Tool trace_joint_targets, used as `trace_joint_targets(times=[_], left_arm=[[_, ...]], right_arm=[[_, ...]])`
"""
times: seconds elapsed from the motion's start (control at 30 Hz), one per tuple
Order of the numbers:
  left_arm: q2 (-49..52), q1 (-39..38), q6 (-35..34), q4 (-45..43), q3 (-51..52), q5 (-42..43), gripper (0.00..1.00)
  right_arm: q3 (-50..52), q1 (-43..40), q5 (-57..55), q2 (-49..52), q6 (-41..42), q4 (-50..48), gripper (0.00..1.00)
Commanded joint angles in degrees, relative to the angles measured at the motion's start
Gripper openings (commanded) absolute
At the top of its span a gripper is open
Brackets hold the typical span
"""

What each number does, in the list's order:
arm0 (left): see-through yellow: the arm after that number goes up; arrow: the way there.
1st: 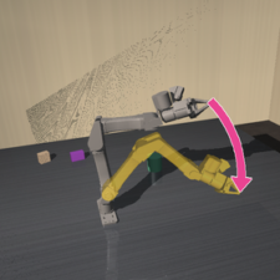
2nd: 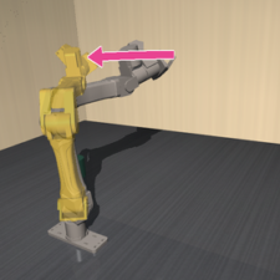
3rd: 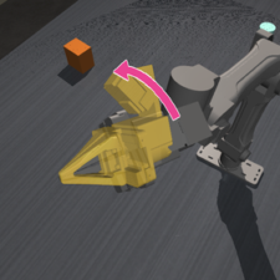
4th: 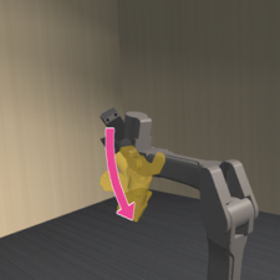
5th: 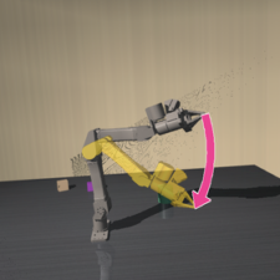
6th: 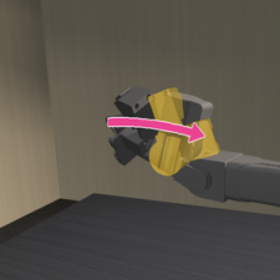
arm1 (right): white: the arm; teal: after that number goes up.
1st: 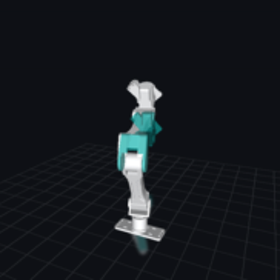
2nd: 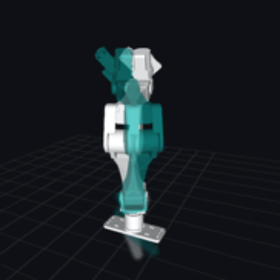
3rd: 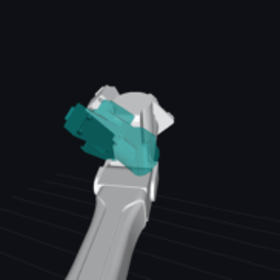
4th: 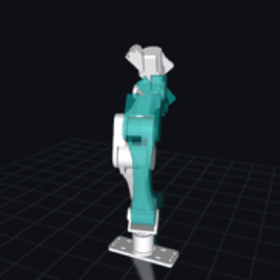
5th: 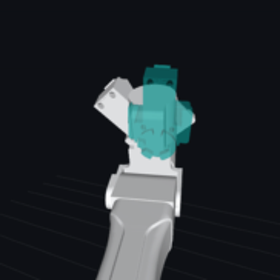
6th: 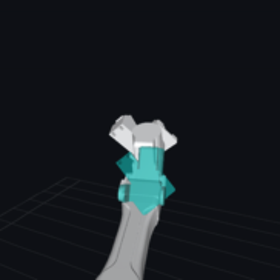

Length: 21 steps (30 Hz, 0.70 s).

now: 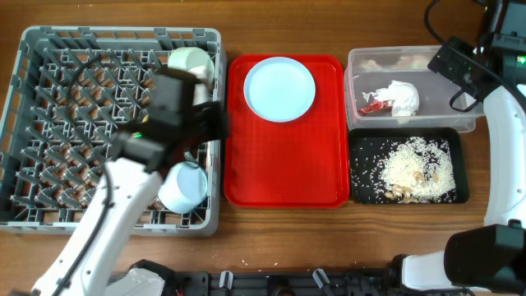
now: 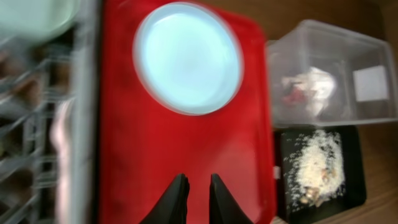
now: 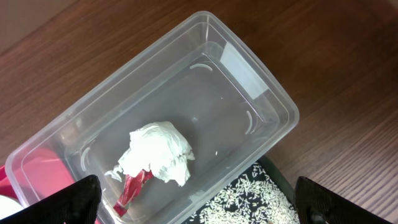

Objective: Sort waste into correct bins and load items into the dishwasher rack
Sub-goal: 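Reach the left gripper to the white plate on the red tray and grasp it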

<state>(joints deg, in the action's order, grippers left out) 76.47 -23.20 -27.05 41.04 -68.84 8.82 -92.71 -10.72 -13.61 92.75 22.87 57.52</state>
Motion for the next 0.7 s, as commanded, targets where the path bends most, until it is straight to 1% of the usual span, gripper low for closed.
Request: trace_joint_targets(times=[0.0, 0.07, 0.1, 0.13, 0.17, 0.2, 0.23, 0.3, 0.4, 0.53, 0.6, 0.67], left_arm=[[11.3, -7.39, -0.7, -0.52, -13.16, -10.6, 0.14], [23.26, -9.01, 2.91, 3.74, -25.14, -10.86, 0.18], [29.24, -9.49, 4.42, 4.22, -29.18, -10.86, 0.28], [32.83, -9.6, 4.35, 3.37, -30.67, -10.84, 0.41], [36.0, -9.7, 4.33, 1.51, -31.06, -10.38, 0.51], [39.91, -9.7, 4.31, -0.87, -31.04, -8.15, 0.54], [43.82, -9.7, 4.28, -3.19, -31.04, -5.2, 0.54], [48.68, -10.01, 4.31, -6.93, -31.04, -1.84, 0.54], [53.99, -11.32, 4.31, -11.72, -31.01, -1.33, 0.54], [54.75, -13.46, 4.35, -12.79, -30.75, -1.44, 0.54], [54.82, -14.99, 4.33, -11.89, -30.58, -5.14, 0.53], [54.97, -16.96, 4.33, -11.98, -29.55, -12.7, 0.53]], right_arm=[[0.17, -0.17, -0.94, 0.63, -0.33, -0.09, 1.0], [0.17, -0.17, -0.94, 0.63, -0.33, -0.09, 1.0], [0.17, -0.17, -0.94, 0.63, -0.33, -0.09, 1.0], [0.17, -0.17, -0.94, 0.63, -0.33, -0.09, 1.0], [0.17, -0.17, -0.94, 0.63, -0.33, -0.09, 1.0], [0.17, -0.17, -0.94, 0.63, -0.33, -0.09, 1.0], [0.17, -0.17, -0.94, 0.63, -0.33, -0.09, 1.0], [0.17, -0.17, -0.94, 0.63, -0.33, -0.09, 1.0], [0.17, -0.17, -0.94, 0.63, -0.33, -0.09, 1.0], [0.17, -0.17, -0.94, 0.63, -0.33, -0.09, 1.0], [0.17, -0.17, -0.94, 0.63, -0.33, -0.09, 1.0], [0.17, -0.17, -0.94, 0.63, -0.31, -0.09, 1.0]])
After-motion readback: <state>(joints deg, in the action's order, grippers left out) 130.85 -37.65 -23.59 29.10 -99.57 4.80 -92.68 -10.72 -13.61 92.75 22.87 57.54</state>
